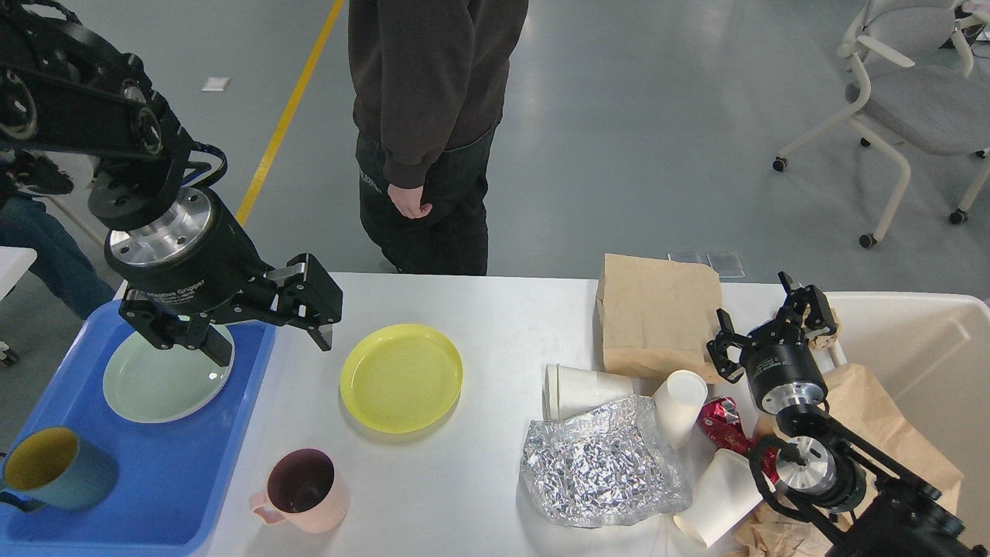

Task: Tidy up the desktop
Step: 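Lower the left gripper toward the pink mug near the tray, then grasp the pink mug with the left gripper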

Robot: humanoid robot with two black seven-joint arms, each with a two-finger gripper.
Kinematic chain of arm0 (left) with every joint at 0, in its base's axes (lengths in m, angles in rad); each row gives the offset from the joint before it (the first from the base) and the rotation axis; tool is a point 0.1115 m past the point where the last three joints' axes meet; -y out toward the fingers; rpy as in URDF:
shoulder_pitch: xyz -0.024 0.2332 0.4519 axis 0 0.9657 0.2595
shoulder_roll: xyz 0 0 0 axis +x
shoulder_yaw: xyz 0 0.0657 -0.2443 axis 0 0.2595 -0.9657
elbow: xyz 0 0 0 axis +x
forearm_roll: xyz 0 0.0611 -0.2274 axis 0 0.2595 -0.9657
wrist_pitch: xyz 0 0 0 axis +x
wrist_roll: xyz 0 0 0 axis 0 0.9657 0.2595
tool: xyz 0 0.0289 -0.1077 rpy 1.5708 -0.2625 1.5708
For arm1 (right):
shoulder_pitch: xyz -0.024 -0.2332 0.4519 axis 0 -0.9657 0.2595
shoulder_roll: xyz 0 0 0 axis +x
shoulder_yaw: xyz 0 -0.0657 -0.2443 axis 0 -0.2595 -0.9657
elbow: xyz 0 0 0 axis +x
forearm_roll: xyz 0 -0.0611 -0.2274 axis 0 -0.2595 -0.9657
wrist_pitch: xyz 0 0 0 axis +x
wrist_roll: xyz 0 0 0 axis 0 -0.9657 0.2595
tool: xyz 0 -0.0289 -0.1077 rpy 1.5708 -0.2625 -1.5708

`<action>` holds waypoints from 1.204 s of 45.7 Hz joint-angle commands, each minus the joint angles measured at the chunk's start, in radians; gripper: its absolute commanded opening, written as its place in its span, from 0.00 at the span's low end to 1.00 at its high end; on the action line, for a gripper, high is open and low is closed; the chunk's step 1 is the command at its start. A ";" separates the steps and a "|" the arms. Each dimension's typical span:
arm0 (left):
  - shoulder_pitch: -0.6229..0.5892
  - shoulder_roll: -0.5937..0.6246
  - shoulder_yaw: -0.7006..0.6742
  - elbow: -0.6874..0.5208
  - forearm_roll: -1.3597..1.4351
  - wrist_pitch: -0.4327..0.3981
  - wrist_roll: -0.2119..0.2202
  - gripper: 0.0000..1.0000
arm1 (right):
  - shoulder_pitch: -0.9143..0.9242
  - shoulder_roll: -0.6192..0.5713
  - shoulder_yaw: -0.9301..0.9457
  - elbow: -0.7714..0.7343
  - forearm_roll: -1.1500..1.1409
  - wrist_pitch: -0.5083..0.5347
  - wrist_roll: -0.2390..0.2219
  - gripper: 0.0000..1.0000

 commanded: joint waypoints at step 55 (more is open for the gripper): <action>0.842 0.081 -0.187 0.213 0.227 0.641 0.047 0.94 | 0.000 0.000 0.000 -0.001 0.000 0.000 0.000 1.00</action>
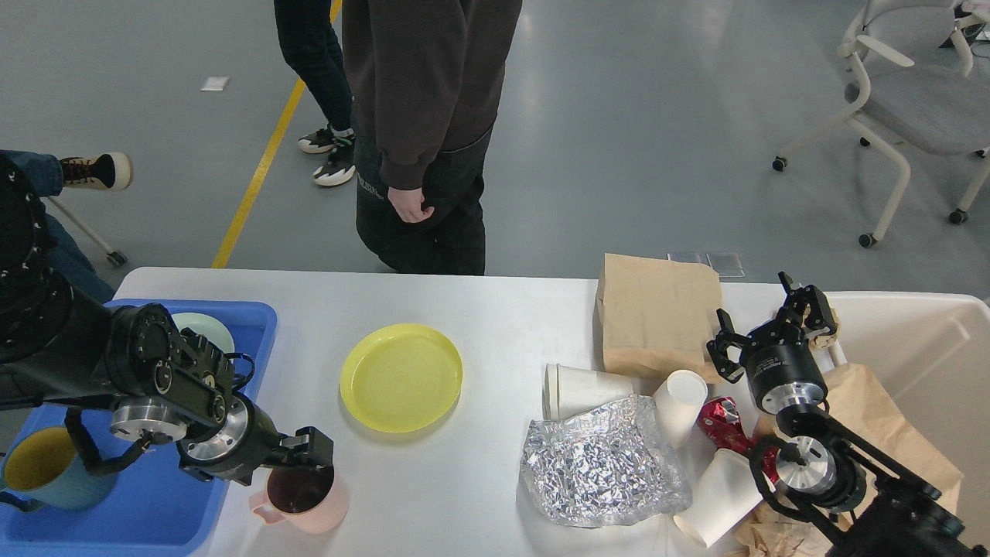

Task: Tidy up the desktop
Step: 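Grasp the pink mug with the left gripper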

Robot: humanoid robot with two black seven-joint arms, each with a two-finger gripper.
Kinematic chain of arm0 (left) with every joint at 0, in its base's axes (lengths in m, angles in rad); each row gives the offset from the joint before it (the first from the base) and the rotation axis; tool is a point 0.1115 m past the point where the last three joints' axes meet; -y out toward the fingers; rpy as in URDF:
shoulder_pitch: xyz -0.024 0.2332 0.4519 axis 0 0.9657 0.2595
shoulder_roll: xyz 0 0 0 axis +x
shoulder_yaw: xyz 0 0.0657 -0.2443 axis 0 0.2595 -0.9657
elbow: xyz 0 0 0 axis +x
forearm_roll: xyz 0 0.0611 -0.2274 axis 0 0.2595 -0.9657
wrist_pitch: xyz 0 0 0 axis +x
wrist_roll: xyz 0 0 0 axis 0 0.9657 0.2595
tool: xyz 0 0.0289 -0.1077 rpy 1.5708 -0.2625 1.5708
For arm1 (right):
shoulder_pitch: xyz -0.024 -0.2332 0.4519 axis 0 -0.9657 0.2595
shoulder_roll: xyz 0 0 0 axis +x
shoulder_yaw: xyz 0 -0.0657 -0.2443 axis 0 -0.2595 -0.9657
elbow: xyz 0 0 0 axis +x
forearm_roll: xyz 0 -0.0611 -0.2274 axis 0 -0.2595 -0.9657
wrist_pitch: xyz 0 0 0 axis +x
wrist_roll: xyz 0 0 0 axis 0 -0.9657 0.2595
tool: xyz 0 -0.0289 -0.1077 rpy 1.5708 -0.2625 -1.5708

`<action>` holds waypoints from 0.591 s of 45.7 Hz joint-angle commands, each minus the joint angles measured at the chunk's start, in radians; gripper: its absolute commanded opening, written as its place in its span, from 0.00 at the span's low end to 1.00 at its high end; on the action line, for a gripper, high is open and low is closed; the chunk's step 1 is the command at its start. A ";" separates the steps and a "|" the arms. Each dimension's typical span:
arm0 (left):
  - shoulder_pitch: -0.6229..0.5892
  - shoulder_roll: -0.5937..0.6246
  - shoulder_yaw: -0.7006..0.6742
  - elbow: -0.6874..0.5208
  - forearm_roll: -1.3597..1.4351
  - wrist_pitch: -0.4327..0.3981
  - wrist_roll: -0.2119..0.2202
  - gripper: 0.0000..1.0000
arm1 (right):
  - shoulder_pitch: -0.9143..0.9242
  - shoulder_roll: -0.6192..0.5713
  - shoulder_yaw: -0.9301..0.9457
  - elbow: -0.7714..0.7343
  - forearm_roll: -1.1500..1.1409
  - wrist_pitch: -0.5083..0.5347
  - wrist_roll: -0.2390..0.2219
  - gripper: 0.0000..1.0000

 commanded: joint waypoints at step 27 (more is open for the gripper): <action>0.160 -0.009 -0.068 0.129 0.097 -0.001 0.000 0.39 | 0.000 0.000 0.000 0.002 0.001 0.001 0.000 1.00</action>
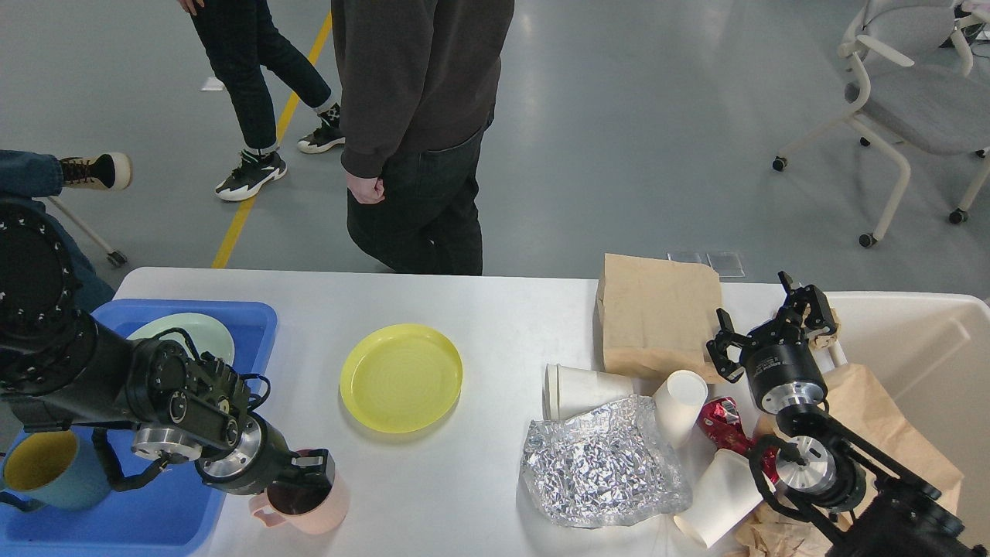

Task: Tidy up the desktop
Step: 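Grasp the pink mug with the left gripper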

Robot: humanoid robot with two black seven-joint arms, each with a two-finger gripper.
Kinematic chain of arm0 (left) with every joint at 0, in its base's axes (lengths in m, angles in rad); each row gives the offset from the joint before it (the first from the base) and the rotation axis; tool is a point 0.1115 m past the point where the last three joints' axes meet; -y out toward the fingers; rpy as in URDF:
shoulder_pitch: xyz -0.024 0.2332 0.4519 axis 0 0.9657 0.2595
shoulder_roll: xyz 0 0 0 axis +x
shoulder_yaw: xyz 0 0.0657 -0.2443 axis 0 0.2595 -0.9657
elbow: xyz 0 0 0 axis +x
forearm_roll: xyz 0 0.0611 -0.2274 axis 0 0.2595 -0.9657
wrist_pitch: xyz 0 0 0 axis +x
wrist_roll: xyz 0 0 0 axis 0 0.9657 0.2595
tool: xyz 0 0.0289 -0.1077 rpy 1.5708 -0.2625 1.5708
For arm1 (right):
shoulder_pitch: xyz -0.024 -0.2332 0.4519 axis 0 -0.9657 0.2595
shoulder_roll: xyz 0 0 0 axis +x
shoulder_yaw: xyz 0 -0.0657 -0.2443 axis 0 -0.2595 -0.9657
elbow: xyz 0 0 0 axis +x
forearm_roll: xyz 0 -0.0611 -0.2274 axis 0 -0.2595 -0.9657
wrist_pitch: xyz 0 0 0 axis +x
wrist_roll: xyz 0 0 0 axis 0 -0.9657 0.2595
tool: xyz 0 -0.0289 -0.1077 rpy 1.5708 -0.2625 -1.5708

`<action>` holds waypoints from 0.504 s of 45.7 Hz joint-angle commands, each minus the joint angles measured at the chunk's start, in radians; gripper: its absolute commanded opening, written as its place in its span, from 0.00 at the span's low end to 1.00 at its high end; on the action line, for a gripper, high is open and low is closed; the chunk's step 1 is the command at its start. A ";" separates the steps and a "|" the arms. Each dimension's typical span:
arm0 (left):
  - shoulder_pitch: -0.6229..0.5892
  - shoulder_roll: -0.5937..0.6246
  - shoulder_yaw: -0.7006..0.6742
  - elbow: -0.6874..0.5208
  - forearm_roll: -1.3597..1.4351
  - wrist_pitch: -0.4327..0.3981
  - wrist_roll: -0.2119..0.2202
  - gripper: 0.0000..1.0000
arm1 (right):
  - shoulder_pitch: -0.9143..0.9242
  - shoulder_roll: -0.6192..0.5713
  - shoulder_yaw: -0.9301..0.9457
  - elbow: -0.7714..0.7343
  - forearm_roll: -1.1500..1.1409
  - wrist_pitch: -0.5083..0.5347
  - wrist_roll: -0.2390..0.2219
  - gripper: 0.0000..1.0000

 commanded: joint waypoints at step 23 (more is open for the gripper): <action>0.038 -0.025 -0.016 0.049 0.005 -0.023 0.089 0.00 | 0.000 0.000 0.000 0.000 0.001 0.001 0.001 1.00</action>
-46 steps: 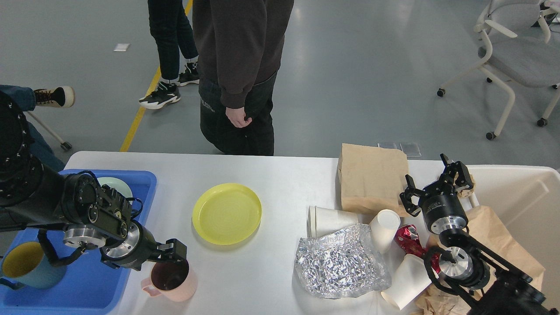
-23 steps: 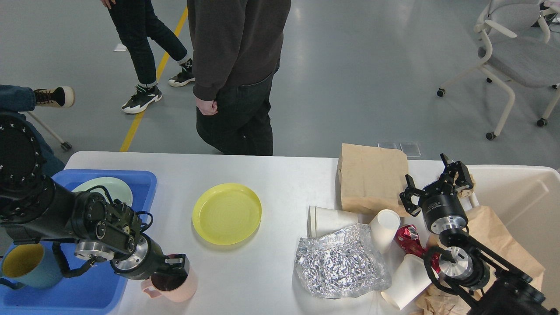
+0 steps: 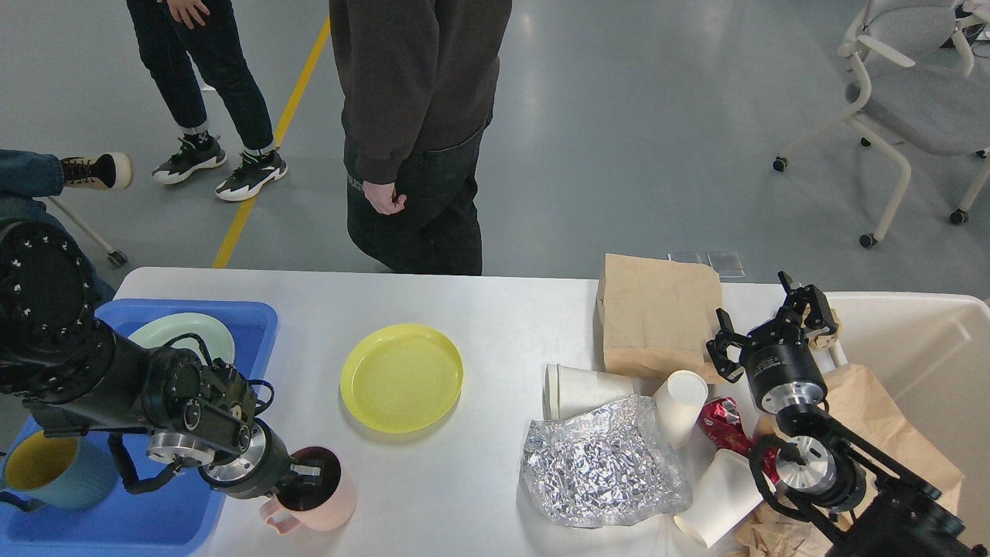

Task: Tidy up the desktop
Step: 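Grasp the pink mug with the left gripper, then carry the pink mug into the blue tray and release it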

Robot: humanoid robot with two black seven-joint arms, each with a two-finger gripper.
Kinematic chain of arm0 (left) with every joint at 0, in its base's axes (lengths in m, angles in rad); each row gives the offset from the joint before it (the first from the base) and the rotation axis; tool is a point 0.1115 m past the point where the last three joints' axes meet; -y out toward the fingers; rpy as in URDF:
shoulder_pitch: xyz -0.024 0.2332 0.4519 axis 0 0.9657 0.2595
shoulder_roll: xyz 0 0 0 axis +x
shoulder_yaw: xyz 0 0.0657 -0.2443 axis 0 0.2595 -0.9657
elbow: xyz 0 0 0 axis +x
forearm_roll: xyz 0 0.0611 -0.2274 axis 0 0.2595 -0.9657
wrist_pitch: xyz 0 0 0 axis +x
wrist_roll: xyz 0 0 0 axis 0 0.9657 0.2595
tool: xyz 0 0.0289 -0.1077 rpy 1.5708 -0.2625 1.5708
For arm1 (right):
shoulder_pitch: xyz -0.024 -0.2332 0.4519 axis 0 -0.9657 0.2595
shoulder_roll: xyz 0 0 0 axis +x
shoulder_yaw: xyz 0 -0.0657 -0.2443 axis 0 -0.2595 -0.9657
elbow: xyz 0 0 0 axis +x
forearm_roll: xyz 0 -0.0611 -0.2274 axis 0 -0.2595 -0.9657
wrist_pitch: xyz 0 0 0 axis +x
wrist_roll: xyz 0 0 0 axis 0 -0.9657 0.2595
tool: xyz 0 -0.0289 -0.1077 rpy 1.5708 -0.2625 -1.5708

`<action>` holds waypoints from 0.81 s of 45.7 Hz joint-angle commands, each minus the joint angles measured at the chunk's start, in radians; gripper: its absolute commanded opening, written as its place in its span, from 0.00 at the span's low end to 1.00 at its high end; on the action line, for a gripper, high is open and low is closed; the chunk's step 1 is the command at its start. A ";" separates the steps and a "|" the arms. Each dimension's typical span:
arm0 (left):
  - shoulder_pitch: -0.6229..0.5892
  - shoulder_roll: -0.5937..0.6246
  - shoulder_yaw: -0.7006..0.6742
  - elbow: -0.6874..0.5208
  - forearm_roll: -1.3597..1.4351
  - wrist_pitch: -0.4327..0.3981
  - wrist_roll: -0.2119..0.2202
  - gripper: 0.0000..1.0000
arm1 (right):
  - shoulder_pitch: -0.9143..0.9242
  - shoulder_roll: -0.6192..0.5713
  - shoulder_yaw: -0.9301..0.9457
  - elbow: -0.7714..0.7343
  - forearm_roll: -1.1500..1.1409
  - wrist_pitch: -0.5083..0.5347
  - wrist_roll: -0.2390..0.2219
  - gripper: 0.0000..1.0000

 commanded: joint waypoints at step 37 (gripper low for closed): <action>-0.843 0.106 0.219 -0.394 -0.019 -0.418 -0.015 0.00 | 0.000 0.000 0.000 -0.002 0.000 0.000 0.000 1.00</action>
